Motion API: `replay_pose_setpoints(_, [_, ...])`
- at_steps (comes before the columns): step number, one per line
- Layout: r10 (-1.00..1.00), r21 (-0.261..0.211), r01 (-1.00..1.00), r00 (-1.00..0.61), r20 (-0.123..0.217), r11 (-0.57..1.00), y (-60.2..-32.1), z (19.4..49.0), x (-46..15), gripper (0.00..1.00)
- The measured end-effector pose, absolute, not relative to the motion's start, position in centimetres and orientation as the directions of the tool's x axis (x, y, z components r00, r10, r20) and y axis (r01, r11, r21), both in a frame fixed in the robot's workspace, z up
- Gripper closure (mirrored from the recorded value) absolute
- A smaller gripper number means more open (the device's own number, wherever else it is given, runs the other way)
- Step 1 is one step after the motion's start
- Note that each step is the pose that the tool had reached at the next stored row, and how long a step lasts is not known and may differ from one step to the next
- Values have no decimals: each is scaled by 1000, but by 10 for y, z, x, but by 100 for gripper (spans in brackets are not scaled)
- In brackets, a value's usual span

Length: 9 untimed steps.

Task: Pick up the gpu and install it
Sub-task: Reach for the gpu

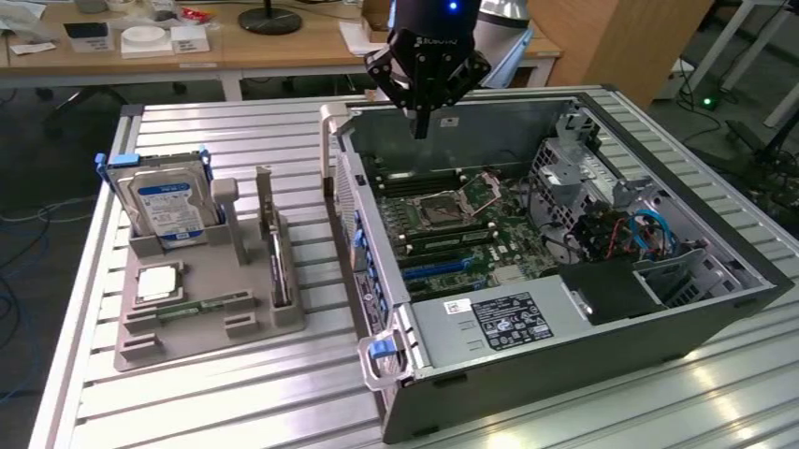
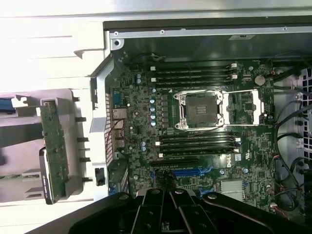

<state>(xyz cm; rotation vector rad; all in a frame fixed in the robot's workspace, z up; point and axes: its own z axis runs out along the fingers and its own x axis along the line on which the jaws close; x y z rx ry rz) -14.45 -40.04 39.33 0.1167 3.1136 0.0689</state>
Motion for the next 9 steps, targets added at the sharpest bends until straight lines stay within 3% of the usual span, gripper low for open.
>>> replay_pose_setpoints(9, [75,45,74,-997,-23,996,-401,393,-151,90])
